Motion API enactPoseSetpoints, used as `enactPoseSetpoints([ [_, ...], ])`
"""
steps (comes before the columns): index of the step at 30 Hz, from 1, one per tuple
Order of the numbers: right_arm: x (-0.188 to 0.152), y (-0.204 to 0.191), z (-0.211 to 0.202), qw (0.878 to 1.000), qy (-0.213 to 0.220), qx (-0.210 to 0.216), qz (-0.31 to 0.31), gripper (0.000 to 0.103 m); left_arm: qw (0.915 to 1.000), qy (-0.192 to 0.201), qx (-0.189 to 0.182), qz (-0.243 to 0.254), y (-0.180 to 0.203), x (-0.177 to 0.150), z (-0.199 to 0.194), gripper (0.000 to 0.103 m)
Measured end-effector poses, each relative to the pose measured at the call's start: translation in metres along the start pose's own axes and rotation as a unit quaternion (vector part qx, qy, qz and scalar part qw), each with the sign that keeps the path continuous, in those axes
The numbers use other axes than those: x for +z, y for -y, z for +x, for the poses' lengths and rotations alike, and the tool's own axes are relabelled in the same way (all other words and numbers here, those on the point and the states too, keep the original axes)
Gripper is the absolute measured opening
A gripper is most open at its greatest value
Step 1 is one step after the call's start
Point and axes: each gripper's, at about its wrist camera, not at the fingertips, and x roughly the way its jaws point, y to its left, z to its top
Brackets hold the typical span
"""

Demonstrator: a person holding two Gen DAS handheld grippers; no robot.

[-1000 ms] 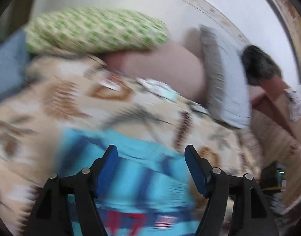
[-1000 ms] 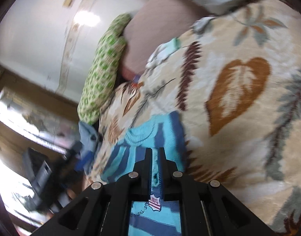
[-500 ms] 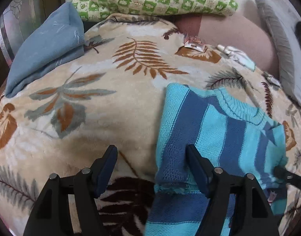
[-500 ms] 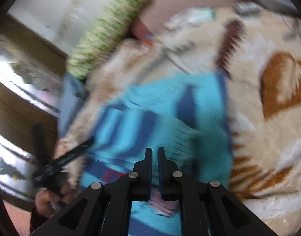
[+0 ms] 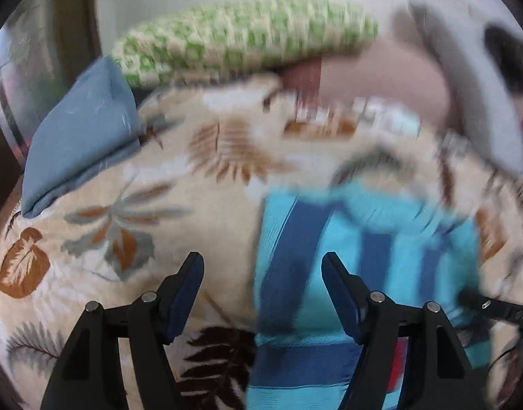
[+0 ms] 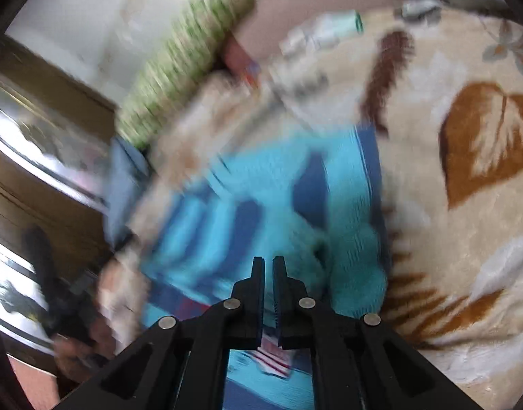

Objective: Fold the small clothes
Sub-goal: 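Fold the held sleeve across the chest with the left gripper and release, then grasp the sweater's ribbed hem with the left gripper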

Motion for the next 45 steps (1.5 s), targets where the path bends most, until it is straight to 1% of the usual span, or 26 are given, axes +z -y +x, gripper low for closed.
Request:
enactPoseSetpoints([
  [1, -0.003, 0.004, 0.005, 1.000, -0.002, 0.001, 0.006, 0.007, 0.9990, -0.044, -0.003, -0.004, -0.002, -0.007, 0.018, 0.073],
  [2, -0.002, 0.005, 0.003, 1.000, 0.006, 0.008, 0.013, 0.007, 0.9982, -0.054, -0.018, -0.018, -0.007, -0.010, 0.023, 0.073],
  [4, 0.002, 0.006, -0.005, 1.000, -0.003, 0.019, 0.020, 0.007, 0.9948, -0.057, -0.053, -0.065, -0.024, -0.009, 0.015, 0.073],
  [6, 0.001, 0.003, -0.025, 0.999, 0.018, 0.031, 0.007, 0.006, 0.9939, -0.043, -0.066, -0.077, -0.032, -0.008, 0.000, 0.073],
  [9, -0.008, -0.001, -0.061, 0.997, 0.042, 0.060, -0.011, 0.006, 0.9943, -0.028, -0.075, -0.071, -0.040, -0.017, -0.033, 0.073],
  [11, -0.022, -0.006, -0.089, 0.995, 0.063, 0.062, -0.035, 0.006, 0.9941, -0.026, -0.086, -0.061, -0.044, -0.034, -0.056, 0.073],
  [14, -0.038, -0.008, -0.116, 0.995, 0.062, 0.074, -0.030, 0.007, 0.9956, -0.034, -0.084, -0.026, -0.042, -0.065, -0.083, 0.073],
  [18, -0.077, -0.006, -0.138, 0.996, 0.061, 0.048, -0.042, 0.012, 0.9964, -0.042, -0.073, -0.003, -0.040, -0.113, -0.113, 0.077],
  [19, -0.092, -0.006, -0.141, 0.997, 0.052, 0.040, -0.046, 0.021, 0.9964, -0.047, -0.070, -0.004, -0.040, -0.125, -0.119, 0.077],
  [21, -0.111, -0.004, -0.143, 0.998, 0.035, 0.036, -0.044, 0.056, 0.9954, -0.059, -0.075, -0.003, -0.039, -0.144, -0.125, 0.077],
  [22, -0.127, -0.002, -0.145, 0.998, 0.028, 0.044, -0.036, 0.085, 0.9948, -0.063, -0.079, 0.000, -0.038, -0.152, -0.127, 0.077],
  [23, -0.136, 0.000, -0.143, 0.998, 0.022, 0.048, -0.033, 0.087, 0.9944, -0.067, -0.081, 0.004, -0.037, -0.159, -0.127, 0.077],
  [25, -0.155, 0.003, -0.141, 0.999, 0.015, 0.033, -0.026, 0.087, 0.9938, -0.075, -0.082, 0.004, -0.035, -0.167, -0.125, 0.077],
  [28, -0.166, 0.016, -0.134, 0.999, 0.001, 0.039, 0.008, 0.087, 0.9928, -0.063, -0.102, -0.002, -0.033, -0.172, -0.128, 0.077],
  [30, -0.168, 0.023, -0.133, 0.998, 0.006, 0.052, 0.026, 0.086, 0.9931, -0.055, -0.103, 0.007, -0.030, -0.171, -0.130, 0.075],
  [31, -0.168, 0.027, -0.133, 0.998, 0.008, 0.055, 0.034, 0.086, 0.9923, -0.056, -0.110, 0.008, -0.028, -0.172, -0.130, 0.073],
  [33, -0.169, 0.033, -0.131, 0.997, 0.008, 0.059, 0.050, 0.083, 0.9900, -0.062, -0.127, 0.007, -0.027, -0.175, -0.129, 0.056],
  [35, -0.167, 0.041, -0.124, 0.994, 0.001, 0.084, 0.075, 0.070, 0.9892, -0.075, -0.126, 0.005, -0.027, -0.175, -0.122, 0.050],
  [37, -0.171, 0.050, -0.109, 0.991, -0.025, 0.084, 0.104, 0.061, 0.9868, -0.091, -0.133, -0.009, -0.029, -0.179, -0.112, 0.049],
  [38, -0.173, 0.053, -0.106, 0.989, -0.023, 0.089, 0.112, 0.058, 0.9862, -0.095, -0.135, -0.015, -0.029, -0.182, -0.110, 0.049],
  [39, -0.175, 0.055, -0.105, 0.989, -0.018, 0.093, 0.117, 0.056, 0.9863, -0.093, -0.135, -0.016, -0.029, -0.183, -0.108, 0.048],
  [40, -0.175, 0.058, -0.105, 0.987, -0.018, 0.095, 0.125, 0.051, 0.9865, -0.090, -0.136, -0.013, -0.028, -0.184, -0.107, 0.048],
  [41, -0.176, 0.061, -0.104, 0.986, -0.019, 0.097, 0.133, 0.041, 0.9868, -0.089, -0.135, -0.011, -0.028, -0.184, -0.105, 0.046],
  [42, -0.177, 0.068, -0.101, 0.984, -0.023, 0.097, 0.146, 0.036, 0.9870, -0.089, -0.133, -0.011, -0.029, -0.184, -0.104, 0.042],
  [43, -0.180, 0.076, -0.098, 0.981, -0.028, 0.106, 0.163, 0.024, 0.9869, -0.088, -0.134, -0.014, -0.029, -0.184, -0.104, 0.040],
  [45, -0.184, 0.093, -0.094, 0.968, -0.037, 0.143, 0.204, 0.020, 0.9862, -0.088, -0.138, -0.023, -0.032, -0.182, -0.104, 0.037],
])
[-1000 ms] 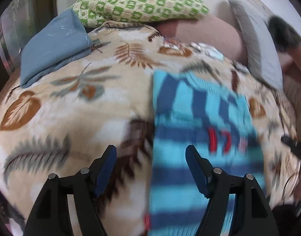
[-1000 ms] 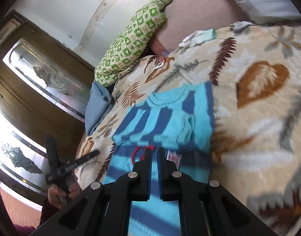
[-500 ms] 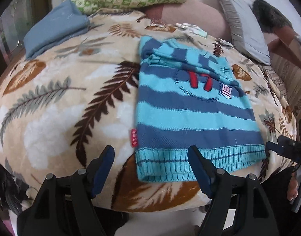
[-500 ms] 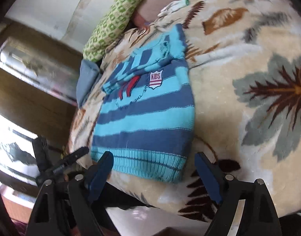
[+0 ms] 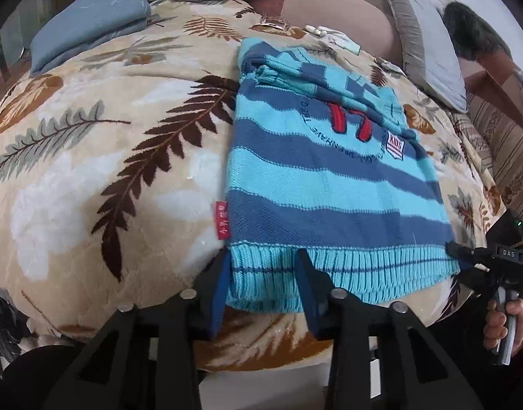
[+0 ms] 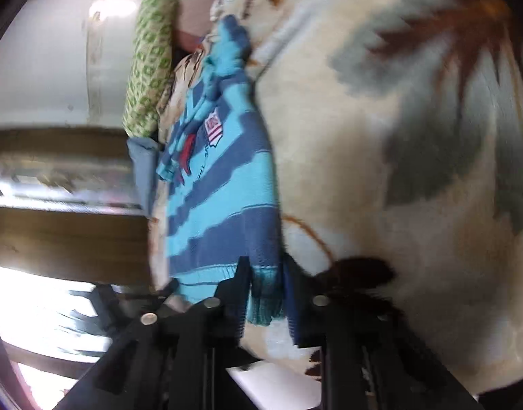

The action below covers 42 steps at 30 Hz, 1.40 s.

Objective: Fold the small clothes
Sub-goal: 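Grasp the sweater's ribbed hem with the left gripper, then lift the hem with the left gripper and fold it toward the collar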

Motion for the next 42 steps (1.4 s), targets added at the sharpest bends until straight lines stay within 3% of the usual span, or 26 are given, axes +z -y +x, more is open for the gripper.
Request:
enactPoseSetpoints([
  [6, -0.007, -0.018, 0.000, 0.997, 0.002, -0.033, -0.063, 0.023, 0.9986, 0.014, 0.046, 0.021, 0.009, 0.002, -0.002, 0.038],
  [9, -0.008, -0.018, 0.001, 0.998, -0.002, -0.031, -0.061, 0.023, 0.9979, 0.018, 0.058, 0.023, 0.011, 0.002, -0.003, 0.040],
  [14, -0.011, -0.026, 0.003, 0.993, 0.008, -0.062, -0.100, 0.023, 0.9977, 0.024, 0.058, 0.027, 0.011, 0.003, -0.004, 0.040],
  [17, -0.014, -0.034, 0.005, 0.989, 0.017, -0.079, -0.121, 0.022, 0.9970, 0.026, 0.064, 0.034, 0.014, 0.002, -0.001, 0.022],
  [21, -0.018, -0.043, 0.007, 0.983, 0.024, -0.099, -0.152, 0.021, 0.9961, 0.036, 0.069, 0.041, 0.012, 0.003, -0.002, 0.010],
  [32, -0.021, -0.049, 0.009, 0.980, 0.033, -0.100, -0.169, 0.020, 0.9928, 0.070, 0.071, 0.067, 0.020, 0.001, -0.013, 0.009],
  [42, -0.023, -0.077, -0.003, 0.972, 0.074, -0.050, -0.216, 0.020, 0.9904, 0.107, 0.056, 0.066, 0.017, 0.009, -0.038, 0.009],
])
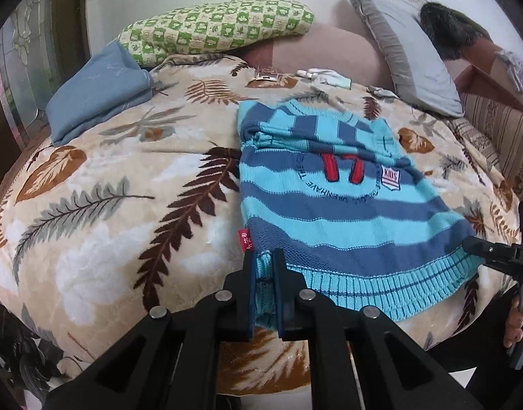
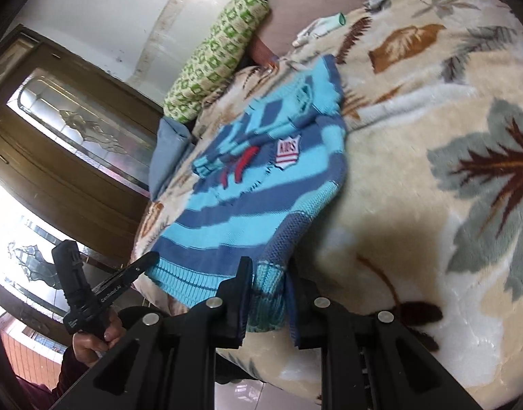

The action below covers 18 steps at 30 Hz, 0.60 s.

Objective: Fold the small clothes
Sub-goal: 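Lift the hem with the left gripper and fold it toward the collar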

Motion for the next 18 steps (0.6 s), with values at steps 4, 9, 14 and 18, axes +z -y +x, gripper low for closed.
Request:
enactPoseSetpoints([
  [4, 0.004, 0.001, -0.005, 1.000, 0.011, 0.010, 0.001, 0.020, 0.9999, 0.002, -0.012, -0.012, -0.006, 0.001, -0.003, 0.009],
  [9, 0.006, 0.009, -0.004, 1.000, -0.006, 0.003, 0.008, 0.020, 0.9999, -0.012, -0.008, -0.006, -0.006, -0.003, 0.006, 0.009],
  [14, -0.003, 0.028, 0.018, 0.995, -0.077, -0.006, 0.056, 0.021, 0.9981, -0.059, -0.009, -0.016, -0.011, -0.014, 0.027, 0.009],
  [18, -0.005, 0.033, 0.020, 0.994, -0.082, 0.002, 0.077, 0.023, 0.9958, -0.075, -0.026, -0.046, -0.020, -0.016, 0.035, 0.013],
])
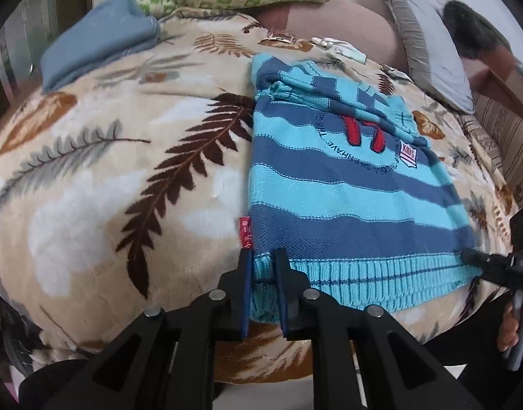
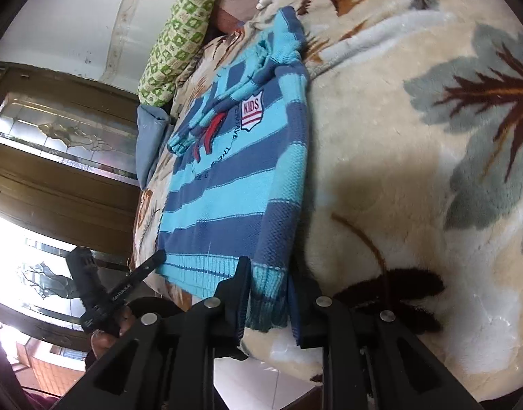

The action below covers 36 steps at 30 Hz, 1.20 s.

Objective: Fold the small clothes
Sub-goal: 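Lift the hem with the left gripper and fold it toward the collar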

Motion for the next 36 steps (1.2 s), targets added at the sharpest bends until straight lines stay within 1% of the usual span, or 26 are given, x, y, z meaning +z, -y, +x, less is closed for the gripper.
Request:
enactPoseSetpoints([
  [2, -0.003, -0.003, 0.002, 1.000, 0.003, -0.002, -0.009, 0.024, 0.9999, 0.004, -0.009, 0.004, 0.002, 0.000, -0.001, 0.013],
  [3, -0.005, -0.009, 0.004, 1.000, 0.003, -0.005, -0.031, 0.024, 0.9998, 0.010, -0.013, 0.008, 0.004, -0.001, -0.002, 0.010],
  [5, -0.008, -0.022, 0.005, 0.998, 0.006, -0.018, -0.066, 0.025, 0.9995, 0.015, -0.021, 0.015, 0.007, 0.000, -0.005, 0.009],
  [8, -0.007, -0.032, 0.004, 0.998, 0.008, 0.009, -0.060, 0.022, 0.9981, 0.019, -0.052, 0.026, 0.010, 0.010, -0.013, 0.008],
  [9, -0.005, -0.034, 0.002, 0.998, 0.012, 0.017, -0.055, 0.022, 0.9972, 0.025, -0.066, 0.024, 0.009, 0.019, -0.019, 0.008],
  [10, -0.001, -0.035, -0.002, 0.998, 0.018, 0.030, -0.047, 0.022, 0.9967, 0.031, -0.072, 0.023, 0.009, 0.027, -0.023, 0.008],
  [13, 0.021, -0.038, -0.013, 0.996, 0.047, 0.077, -0.020, 0.021, 0.9938, 0.056, -0.095, 0.015, 0.006, 0.061, -0.039, 0.008],
  [15, 0.045, -0.044, -0.019, 0.993, 0.066, 0.100, -0.013, 0.021, 0.9917, 0.077, -0.102, 0.017, 0.006, 0.090, -0.047, 0.008],
  [18, 0.091, -0.054, -0.018, 0.989, 0.090, 0.121, -0.006, 0.021, 0.9902, 0.089, -0.107, 0.011, 0.004, 0.134, -0.044, 0.008],
  [19, 0.112, -0.057, -0.014, 0.987, 0.099, 0.126, -0.004, 0.021, 0.9897, 0.093, -0.108, 0.007, 0.004, 0.151, -0.039, 0.008],
  [21, 0.142, -0.058, -0.007, 0.986, 0.112, 0.123, -0.003, 0.021, 0.9895, 0.100, -0.104, 0.000, 0.003, 0.187, -0.019, 0.008],
  [22, 0.157, -0.056, -0.001, 0.986, 0.119, 0.120, -0.002, 0.021, 0.9900, 0.098, -0.102, -0.005, 0.003, 0.198, -0.011, 0.008],
  [23, 0.175, -0.052, 0.005, 0.985, 0.128, 0.119, 0.005, 0.021, 0.9904, 0.091, -0.103, -0.014, 0.001, 0.214, 0.004, 0.008],
  [25, 0.204, -0.042, 0.019, 0.983, 0.139, 0.120, 0.023, 0.021, 0.9923, 0.073, -0.096, -0.027, -0.002, 0.236, 0.032, 0.009],
  [26, 0.221, -0.035, 0.029, 0.982, 0.146, 0.114, 0.030, 0.021, 0.9936, 0.059, -0.088, -0.037, -0.005, 0.246, 0.051, 0.009],
  [27, 0.231, -0.029, 0.037, 0.983, 0.143, 0.110, 0.038, 0.021, 0.9943, 0.043, -0.083, -0.050, -0.008, 0.254, 0.072, 0.009],
  [29, 0.251, -0.011, 0.059, 0.985, 0.129, 0.095, 0.068, 0.024, 0.9943, 0.021, -0.076, -0.071, -0.014, 0.259, 0.101, 0.011],
  [30, 0.256, 0.001, 0.064, 0.985, 0.126, 0.088, 0.081, 0.024, 0.9936, 0.011, -0.075, -0.085, -0.017, 0.261, 0.115, 0.012],
  [31, 0.261, 0.015, 0.074, 0.984, 0.118, 0.085, 0.106, 0.024, 0.9923, 0.011, -0.074, -0.098, -0.022, 0.261, 0.127, 0.014],
  [32, 0.263, 0.025, 0.080, 0.982, 0.113, 0.090, 0.123, 0.024, 0.9919, 0.017, -0.072, -0.104, -0.026, 0.261, 0.130, 0.018],
  [33, 0.265, 0.034, 0.084, 0.979, 0.109, 0.095, 0.142, 0.026, 0.9905, 0.031, -0.070, -0.115, -0.031, 0.259, 0.132, 0.023],
  [34, 0.269, 0.040, 0.087, 0.976, 0.107, 0.107, 0.159, 0.026, 0.9890, 0.042, -0.069, -0.124, -0.035, 0.257, 0.131, 0.026],
  [35, 0.271, 0.041, 0.086, 0.975, 0.108, 0.111, 0.160, 0.026, 0.9881, 0.048, -0.069, -0.129, -0.037, 0.256, 0.129, 0.030],
  [36, 0.273, 0.039, 0.085, 0.976, 0.107, 0.107, 0.156, 0.026, 0.9874, 0.052, -0.065, -0.134, -0.039, 0.254, 0.127, 0.031],
])
